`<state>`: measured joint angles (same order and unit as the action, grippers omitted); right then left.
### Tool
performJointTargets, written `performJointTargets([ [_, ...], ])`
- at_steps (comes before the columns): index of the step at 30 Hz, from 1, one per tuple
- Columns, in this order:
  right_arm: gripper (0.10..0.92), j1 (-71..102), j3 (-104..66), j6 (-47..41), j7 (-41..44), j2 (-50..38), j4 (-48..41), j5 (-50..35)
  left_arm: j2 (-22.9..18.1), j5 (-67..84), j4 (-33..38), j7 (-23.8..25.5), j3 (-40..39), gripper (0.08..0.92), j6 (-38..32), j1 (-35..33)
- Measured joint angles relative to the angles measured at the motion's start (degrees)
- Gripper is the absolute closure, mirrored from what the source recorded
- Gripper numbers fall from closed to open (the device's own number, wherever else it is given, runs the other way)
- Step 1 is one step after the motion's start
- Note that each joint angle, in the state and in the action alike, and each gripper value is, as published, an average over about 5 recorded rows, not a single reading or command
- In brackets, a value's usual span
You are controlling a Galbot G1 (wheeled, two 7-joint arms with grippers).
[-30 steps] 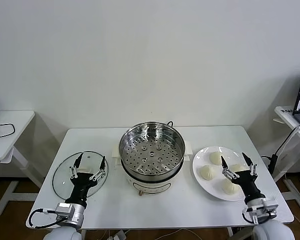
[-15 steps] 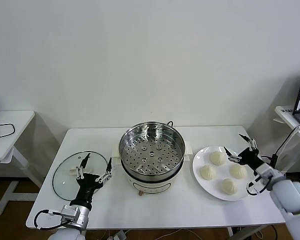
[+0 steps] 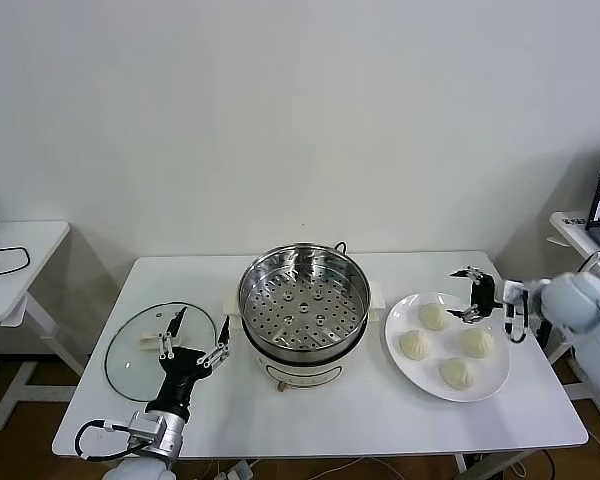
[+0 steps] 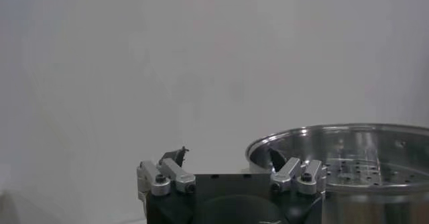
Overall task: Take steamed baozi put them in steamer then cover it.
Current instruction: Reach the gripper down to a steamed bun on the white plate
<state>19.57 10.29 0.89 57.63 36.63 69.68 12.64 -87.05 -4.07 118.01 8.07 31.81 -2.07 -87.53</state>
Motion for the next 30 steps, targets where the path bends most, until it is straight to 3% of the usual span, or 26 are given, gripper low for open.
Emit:
performJointTargets([
  [11,0.203,-11.38,12.17,1.46,8.28,6.60,-11.84,4.02,-0.30,-0.60,-1.54,0.31,0.55,0.177,-0.36,0.36],
  [30,0.203,-15.02,15.44,2.62,10.21,15.27,-23.61,9.91,-0.44,-0.86,-1.87,0.50,1.44,0.177,-0.71,0.27],
])
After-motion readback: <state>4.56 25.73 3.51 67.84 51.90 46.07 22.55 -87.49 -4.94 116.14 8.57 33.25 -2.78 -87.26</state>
